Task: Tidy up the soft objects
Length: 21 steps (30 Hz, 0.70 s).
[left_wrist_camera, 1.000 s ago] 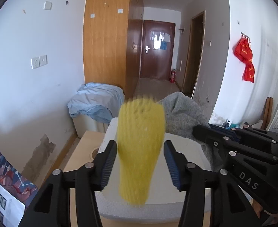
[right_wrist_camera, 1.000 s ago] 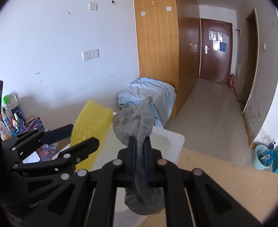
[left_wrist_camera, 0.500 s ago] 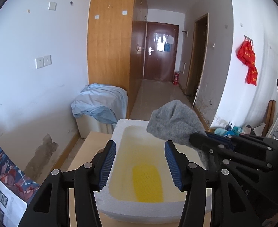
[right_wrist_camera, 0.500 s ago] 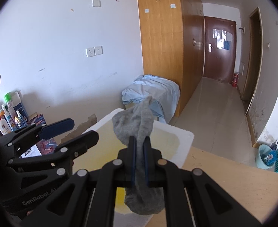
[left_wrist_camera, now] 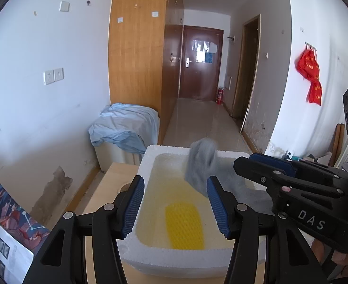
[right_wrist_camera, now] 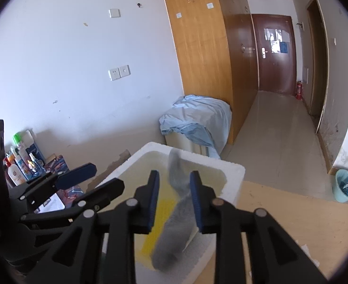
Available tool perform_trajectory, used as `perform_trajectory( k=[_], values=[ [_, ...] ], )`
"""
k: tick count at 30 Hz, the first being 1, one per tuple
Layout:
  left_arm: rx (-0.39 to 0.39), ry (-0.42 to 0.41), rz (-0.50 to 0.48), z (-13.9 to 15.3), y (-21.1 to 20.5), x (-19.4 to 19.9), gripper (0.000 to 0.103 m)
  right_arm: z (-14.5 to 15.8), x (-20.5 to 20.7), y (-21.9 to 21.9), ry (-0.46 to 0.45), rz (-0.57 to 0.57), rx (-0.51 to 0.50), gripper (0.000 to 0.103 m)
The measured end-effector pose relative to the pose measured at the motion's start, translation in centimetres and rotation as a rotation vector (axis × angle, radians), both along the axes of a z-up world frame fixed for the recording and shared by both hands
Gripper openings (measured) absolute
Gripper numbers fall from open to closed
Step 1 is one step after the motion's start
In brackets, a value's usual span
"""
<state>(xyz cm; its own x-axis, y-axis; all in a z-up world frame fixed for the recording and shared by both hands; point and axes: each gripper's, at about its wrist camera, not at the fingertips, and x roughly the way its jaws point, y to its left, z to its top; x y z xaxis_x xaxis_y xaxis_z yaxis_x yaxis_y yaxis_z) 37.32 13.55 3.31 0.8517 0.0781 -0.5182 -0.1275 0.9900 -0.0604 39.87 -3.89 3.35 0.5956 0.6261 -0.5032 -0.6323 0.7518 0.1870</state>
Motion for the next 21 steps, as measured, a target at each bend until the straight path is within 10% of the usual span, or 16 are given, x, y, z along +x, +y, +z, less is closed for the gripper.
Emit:
perform_trajectory(
  k=[13, 21],
  values=[
    [0.005, -0.015, -0.005, 0.2, 0.0, -0.6, 0.057, 0.5, -1.0, -0.3, -0.027, -0.039, -0.016, 0.031],
    [0.021, -0.035, -0.018, 0.6, -0.7, -3.3, 0.057, 0.6, -2.8, -1.5, -0.047, -0.09, -0.06, 0.062]
  ],
)
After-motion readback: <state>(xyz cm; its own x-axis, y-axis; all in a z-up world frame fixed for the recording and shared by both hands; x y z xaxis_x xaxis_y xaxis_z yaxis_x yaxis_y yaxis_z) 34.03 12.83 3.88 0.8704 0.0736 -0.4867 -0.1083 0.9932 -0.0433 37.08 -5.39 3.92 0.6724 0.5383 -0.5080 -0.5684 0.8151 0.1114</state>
